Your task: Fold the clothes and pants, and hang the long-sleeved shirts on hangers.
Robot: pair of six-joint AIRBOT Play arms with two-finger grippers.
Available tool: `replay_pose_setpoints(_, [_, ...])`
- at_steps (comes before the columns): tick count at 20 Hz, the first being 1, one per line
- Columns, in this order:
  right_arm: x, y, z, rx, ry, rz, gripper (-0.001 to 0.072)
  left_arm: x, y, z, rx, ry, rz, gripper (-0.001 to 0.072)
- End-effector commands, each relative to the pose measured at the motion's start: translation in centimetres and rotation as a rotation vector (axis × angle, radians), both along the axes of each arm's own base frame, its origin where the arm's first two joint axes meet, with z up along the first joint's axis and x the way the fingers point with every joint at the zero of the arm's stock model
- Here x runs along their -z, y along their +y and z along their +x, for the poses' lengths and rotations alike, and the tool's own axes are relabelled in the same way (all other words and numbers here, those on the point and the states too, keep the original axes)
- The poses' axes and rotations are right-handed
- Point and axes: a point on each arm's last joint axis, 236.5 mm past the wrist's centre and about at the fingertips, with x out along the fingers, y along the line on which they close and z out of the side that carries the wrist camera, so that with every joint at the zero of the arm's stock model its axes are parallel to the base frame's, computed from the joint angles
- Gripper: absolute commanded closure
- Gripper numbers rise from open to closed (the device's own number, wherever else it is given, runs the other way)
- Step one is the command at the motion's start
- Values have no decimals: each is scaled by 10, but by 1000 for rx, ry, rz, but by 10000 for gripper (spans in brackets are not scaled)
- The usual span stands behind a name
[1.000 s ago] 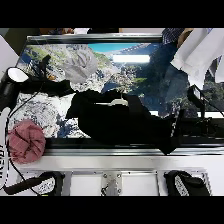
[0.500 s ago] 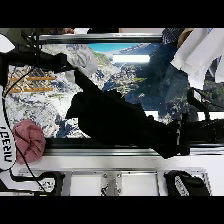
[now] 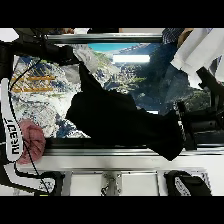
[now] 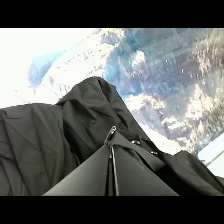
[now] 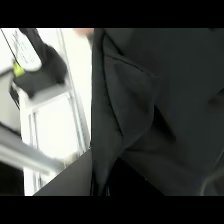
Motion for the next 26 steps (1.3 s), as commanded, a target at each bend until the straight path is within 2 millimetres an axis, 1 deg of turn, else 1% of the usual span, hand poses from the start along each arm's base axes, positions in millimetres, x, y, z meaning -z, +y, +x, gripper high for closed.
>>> replay_pose_setpoints(1, [-30,11,27,42,-64,144,705,-6,-15,-12,83,-3,-44,694])
replay_pose_setpoints(2, [-33,12,35,64,-84,158,705,-13,-24,-15,118,-16,-82,694])
replay_pose_setpoints(3, [-35,13,42,84,-101,165,705,-19,-30,-19,150,-30,-111,674])
replay_pose_setpoints(5, [-35,16,46,90,-113,171,705,-23,-34,-19,161,-40,-129,113])
replay_pose_setpoints(6, [-36,16,49,99,-117,174,705,-23,-34,-18,156,-44,-130,55])
replay_pose_setpoints(8, [-39,16,56,129,-130,182,704,-30,-21,-6,98,-71,-145,55])
replay_pose_setpoints(9, [-40,15,59,142,-135,184,705,-38,-11,1,55,-94,-157,55])
replay_pose_setpoints(11, [-39,15,61,148,-137,181,705,-60,12,9,-22,-163,-168,55])
replay_pose_setpoints(13, [-38,14,63,156,-140,177,704,-88,42,13,-105,-251,-174,55])
replay_pose_setpoints(14, [-39,13,66,169,-145,180,704,-99,55,12,-137,-282,-172,55])
replay_pose_setpoints(16, [-41,11,74,201,-158,184,705,-115,73,4,-172,-319,-163,55])
replay_pose_setpoints(18, [-37,5,88,259,-182,155,705,-126,80,-6,-182,-340,-152,57])
replay_pose_setpoints(19, [-33,1,95,289,-196,132,704,-131,82,-11,-185,-352,-148,150])
replay_pose_setpoints(20, [-30,-3,102,316,-208,112,705,-138,82,-15,-188,-368,-146,310])
replay_pose_setpoints(21, [-28,-8,109,346,-224,93,705,-143,81,-19,-186,-382,-145,541])
replay_pose_setpoints(22, [-26,-14,117,383,-245,71,705,-149,80,-23,-182,-398,-143,694])
replay_pose_setpoints(24, [-30,-31,137,490,-296,38,705,-157,72,-33,-162,-418,-138,693])
replay_pose_setpoints(26, [-49,-62,156,640,-367,53,705,-164,62,-43,-136,-439,-134,693])
